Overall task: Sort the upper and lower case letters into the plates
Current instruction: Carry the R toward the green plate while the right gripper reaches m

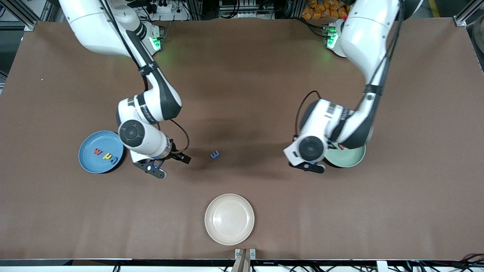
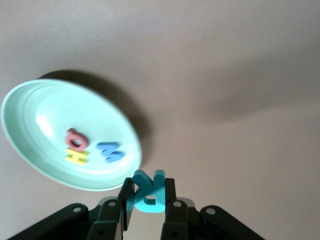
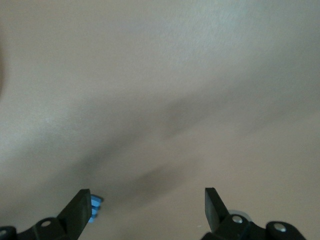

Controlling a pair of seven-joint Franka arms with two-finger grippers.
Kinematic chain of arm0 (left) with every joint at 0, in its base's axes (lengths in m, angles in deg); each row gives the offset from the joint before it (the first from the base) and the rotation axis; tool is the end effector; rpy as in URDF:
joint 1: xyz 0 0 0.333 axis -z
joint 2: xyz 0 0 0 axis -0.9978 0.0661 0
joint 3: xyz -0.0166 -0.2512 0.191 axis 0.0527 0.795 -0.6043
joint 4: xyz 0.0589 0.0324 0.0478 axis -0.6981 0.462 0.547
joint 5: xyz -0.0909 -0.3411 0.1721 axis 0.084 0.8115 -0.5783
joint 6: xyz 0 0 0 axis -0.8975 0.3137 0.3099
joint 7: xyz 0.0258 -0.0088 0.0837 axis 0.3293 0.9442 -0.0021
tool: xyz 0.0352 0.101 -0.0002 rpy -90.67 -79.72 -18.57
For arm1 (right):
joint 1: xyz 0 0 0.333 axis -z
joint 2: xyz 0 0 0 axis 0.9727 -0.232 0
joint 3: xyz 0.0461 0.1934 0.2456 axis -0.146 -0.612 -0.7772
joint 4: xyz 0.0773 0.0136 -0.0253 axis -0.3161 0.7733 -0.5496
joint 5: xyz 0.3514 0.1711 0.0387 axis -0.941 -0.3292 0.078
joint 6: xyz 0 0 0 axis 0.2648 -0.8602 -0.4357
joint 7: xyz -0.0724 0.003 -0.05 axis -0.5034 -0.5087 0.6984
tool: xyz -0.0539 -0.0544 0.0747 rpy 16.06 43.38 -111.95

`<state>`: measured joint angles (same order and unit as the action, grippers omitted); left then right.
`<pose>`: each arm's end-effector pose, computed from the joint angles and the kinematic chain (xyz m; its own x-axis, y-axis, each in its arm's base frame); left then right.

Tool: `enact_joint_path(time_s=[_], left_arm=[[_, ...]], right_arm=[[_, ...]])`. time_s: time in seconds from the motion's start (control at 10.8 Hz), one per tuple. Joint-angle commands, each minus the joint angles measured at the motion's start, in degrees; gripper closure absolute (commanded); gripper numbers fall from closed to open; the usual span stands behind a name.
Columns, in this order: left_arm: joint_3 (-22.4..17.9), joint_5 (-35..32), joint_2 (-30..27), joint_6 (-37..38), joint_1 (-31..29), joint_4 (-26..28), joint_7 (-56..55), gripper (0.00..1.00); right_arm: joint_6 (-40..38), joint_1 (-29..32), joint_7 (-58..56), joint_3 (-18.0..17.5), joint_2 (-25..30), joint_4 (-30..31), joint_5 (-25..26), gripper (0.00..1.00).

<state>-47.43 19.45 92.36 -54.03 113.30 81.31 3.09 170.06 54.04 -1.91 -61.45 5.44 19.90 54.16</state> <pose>0.6154 -0.2700 0.2802 0.8539 -0.2678 -0.4463 -0.3392 -0.9367 -0.0870 0.6252 0.2700 0.2722 0.8449 -0.5261 -0.0965 -0.5289 -0.8487 -0.0029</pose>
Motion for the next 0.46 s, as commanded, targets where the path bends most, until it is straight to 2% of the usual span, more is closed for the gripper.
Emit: enact_joint_path(time_s=[0.0, 0.19, 0.37], left_arm=[[-2.76, 2.0, -8.49, 0.14, -1.95, 10.82, 11.76, 1.0], [-4.44, 2.26, -9.39, -1.96, -3.97, 14.87, 20.54, 1.0], [-6.98, 6.72, -10.09, -8.7, -4.59, 22.06, 25.32, 1.0]], right_arm=[[0.84, -3.46, 11.84, 0.32, -3.7, -3.04, -0.33, 0.0], [2.24, -5.49, 17.5, 0.32, -5.99, -5.32, 0.03, 0.0], [3.13, -5.58, 18.13, 0.32, -7.04, -5.42, -0.5, 0.0]])
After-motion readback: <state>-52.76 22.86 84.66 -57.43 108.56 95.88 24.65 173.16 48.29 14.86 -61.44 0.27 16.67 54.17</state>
